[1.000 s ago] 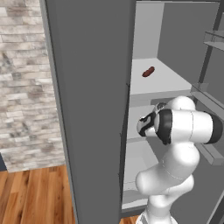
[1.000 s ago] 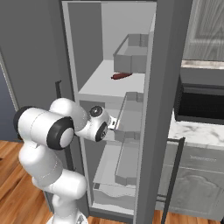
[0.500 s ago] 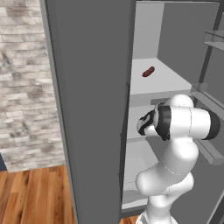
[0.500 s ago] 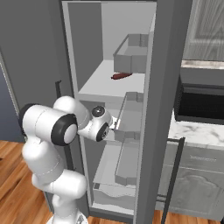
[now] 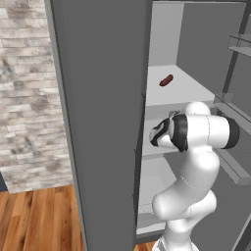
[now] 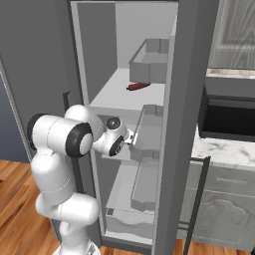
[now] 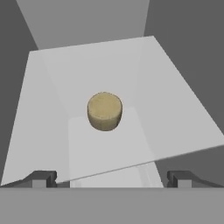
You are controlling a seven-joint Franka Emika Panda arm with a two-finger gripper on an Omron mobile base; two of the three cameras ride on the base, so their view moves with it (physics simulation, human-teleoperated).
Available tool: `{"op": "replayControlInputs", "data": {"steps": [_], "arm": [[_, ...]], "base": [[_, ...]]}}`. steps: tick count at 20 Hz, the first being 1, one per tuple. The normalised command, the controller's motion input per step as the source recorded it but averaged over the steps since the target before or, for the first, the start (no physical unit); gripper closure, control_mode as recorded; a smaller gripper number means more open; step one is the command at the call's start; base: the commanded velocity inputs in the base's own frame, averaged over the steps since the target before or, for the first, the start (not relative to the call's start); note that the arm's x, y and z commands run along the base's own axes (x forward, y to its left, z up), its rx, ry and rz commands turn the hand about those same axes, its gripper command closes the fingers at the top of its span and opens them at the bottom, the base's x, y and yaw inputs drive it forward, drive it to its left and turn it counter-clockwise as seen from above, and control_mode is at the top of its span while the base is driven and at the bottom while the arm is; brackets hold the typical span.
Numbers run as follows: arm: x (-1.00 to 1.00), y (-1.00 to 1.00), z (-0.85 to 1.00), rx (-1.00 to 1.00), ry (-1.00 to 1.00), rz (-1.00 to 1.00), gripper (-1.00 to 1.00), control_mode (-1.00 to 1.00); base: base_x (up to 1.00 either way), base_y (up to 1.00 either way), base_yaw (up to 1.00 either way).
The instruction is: Retrieve the sausage and cheese from the fridge and place them on the cutting board on the counter.
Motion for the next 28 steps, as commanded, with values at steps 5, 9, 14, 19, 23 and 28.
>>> {"op": "replayControlInputs", "data": {"steps": [5,9,14,19,23,28], "arm": [[0.19,0.0,-0.13,0.02,0.0,0.0,-1.0,-1.0],[0.19,0.0,-0.21,0.01,0.0,0.0,-1.0,-1.0],[0.12,0.0,-0.21,0.0,0.0,0.0,-1.0,-1.0],[0.12,0.0,-0.14,0.0,0.0,0.0,-1.0,-1.0],[0.13,0.0,-0.22,0.0,0.0,0.01,-1.0,-1.0],[0.21,0.0,-0.19,0.0,0.0,0.01,-1.0,-1.0]], "base": [[0.0,0.0,0.0],[0.0,0.0,0.0],[0.0,0.0,0.0],[0.0,0.0,0.0],[0.0,0.0,0.0],[0.0,0.0,0.0]]}}
